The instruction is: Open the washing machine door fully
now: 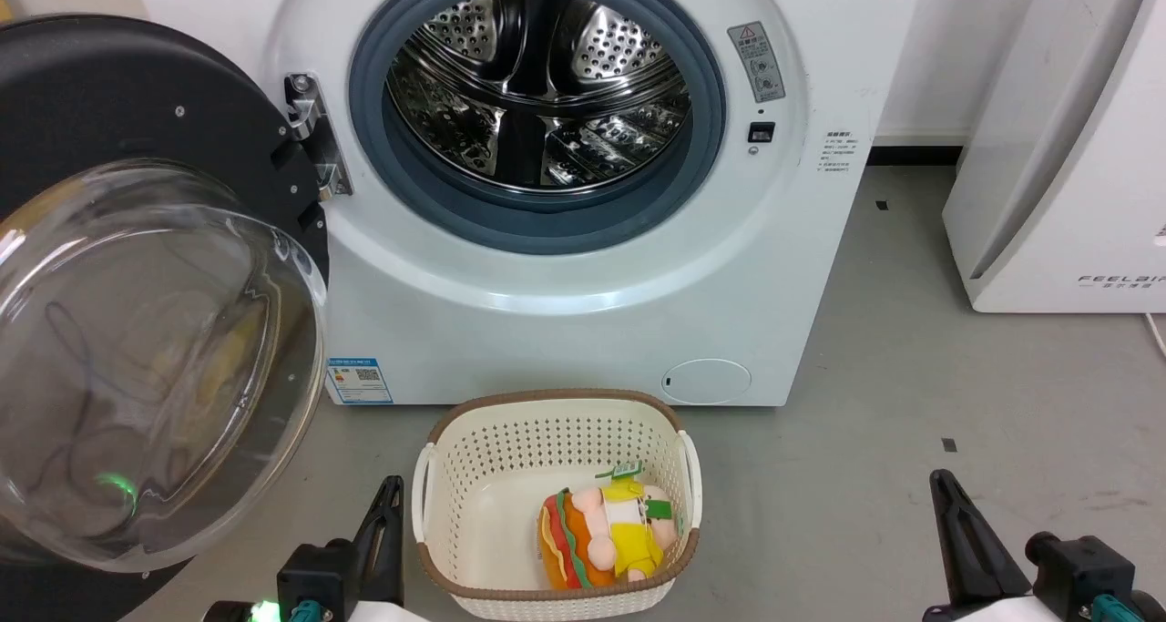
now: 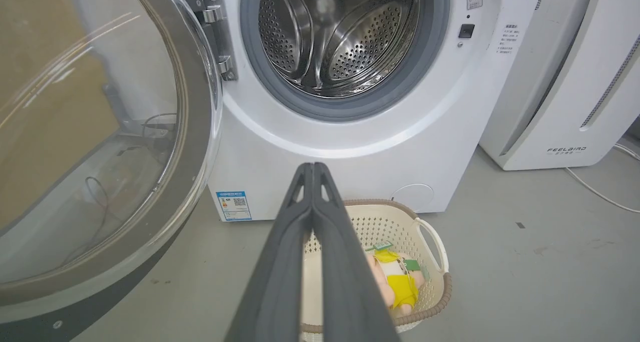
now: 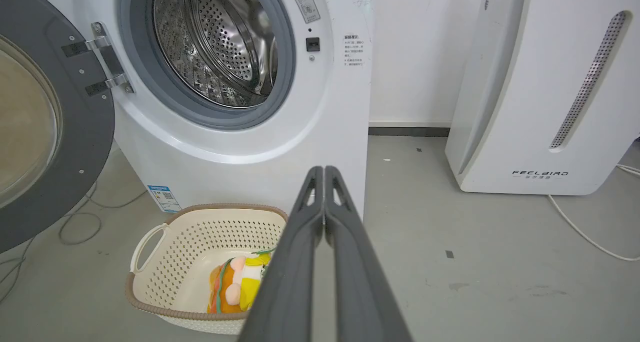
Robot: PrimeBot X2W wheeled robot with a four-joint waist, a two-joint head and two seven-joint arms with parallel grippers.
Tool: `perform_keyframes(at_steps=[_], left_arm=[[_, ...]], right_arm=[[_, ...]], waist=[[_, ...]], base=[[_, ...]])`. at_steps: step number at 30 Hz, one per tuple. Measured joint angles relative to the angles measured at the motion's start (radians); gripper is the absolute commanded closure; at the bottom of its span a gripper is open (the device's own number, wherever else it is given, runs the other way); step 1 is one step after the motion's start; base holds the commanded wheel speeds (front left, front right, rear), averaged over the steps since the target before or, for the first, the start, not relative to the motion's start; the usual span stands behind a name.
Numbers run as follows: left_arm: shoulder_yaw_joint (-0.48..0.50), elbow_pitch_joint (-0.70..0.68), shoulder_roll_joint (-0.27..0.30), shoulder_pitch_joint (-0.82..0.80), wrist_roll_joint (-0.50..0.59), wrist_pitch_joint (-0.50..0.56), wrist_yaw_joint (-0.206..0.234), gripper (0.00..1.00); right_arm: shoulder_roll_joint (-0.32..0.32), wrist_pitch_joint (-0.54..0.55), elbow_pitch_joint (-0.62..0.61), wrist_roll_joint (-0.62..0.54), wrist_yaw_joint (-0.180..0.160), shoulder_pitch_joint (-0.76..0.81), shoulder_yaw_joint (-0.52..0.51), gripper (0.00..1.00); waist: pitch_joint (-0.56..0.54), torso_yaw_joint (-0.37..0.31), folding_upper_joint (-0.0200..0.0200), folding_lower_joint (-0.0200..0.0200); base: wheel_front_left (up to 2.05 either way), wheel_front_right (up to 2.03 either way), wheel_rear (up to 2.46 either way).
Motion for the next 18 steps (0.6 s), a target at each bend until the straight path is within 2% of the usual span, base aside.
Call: perform_keyframes(at_steps=[18], left_arm=[[0.014, -0.030, 0.000, -0.001, 0.010, 0.036, -0.003, 1.00]], right_arm=[[0.000, 0.029, -0.016, -0.014, 0.000, -0.017, 0.009, 1.00]], waist=[[0.002, -0.001, 0.0000, 0.0000]], base=[[0.00, 0.00, 0.00]])
